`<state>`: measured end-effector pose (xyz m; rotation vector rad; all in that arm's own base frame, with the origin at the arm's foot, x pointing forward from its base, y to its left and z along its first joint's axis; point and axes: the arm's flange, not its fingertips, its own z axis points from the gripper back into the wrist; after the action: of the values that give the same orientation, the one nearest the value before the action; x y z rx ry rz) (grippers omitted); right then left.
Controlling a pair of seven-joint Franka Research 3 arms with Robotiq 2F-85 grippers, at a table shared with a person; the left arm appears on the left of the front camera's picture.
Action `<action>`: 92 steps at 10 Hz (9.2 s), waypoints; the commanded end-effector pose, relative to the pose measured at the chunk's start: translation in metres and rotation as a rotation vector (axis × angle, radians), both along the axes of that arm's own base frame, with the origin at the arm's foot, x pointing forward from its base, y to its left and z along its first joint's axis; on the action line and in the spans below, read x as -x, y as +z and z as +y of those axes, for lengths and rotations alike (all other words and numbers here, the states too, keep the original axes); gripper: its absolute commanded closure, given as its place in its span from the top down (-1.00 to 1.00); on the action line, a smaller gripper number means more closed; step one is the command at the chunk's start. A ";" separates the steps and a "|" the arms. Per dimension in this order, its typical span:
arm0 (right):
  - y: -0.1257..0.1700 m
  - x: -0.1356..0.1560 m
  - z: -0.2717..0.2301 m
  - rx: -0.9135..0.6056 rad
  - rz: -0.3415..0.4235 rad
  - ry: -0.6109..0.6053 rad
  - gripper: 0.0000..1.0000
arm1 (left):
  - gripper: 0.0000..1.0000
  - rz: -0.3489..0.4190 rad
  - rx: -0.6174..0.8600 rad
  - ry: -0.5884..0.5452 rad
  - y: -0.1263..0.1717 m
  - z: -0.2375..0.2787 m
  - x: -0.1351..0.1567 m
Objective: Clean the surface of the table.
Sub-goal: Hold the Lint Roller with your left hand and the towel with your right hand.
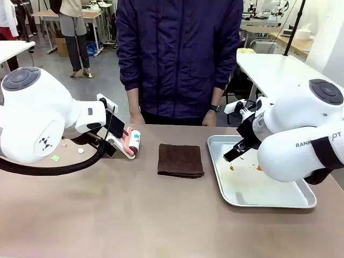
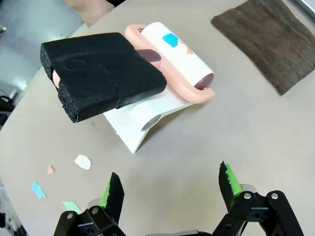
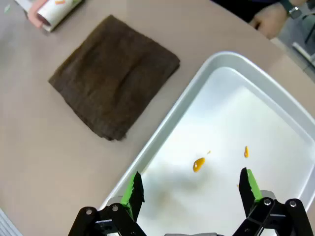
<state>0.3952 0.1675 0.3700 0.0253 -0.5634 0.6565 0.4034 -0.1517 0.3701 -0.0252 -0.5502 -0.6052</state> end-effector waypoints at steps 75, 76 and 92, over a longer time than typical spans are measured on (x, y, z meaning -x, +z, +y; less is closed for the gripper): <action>-0.011 -0.143 0.147 -0.243 0.509 -0.755 1.00 | 1.00 0.575 0.789 0.338 0.033 0.100 -0.156; -0.018 -0.148 0.155 -0.211 0.536 -0.758 1.00 | 1.00 0.579 0.782 0.334 0.029 0.094 -0.159; -0.073 -0.143 0.140 -0.096 0.642 -0.700 1.00 | 0.63 0.577 0.765 0.332 0.027 0.076 -0.173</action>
<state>0.5413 0.3121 0.2985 0.0917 0.0207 -0.0832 0.5737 -0.0733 0.3950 -0.7965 -0.1782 -0.0263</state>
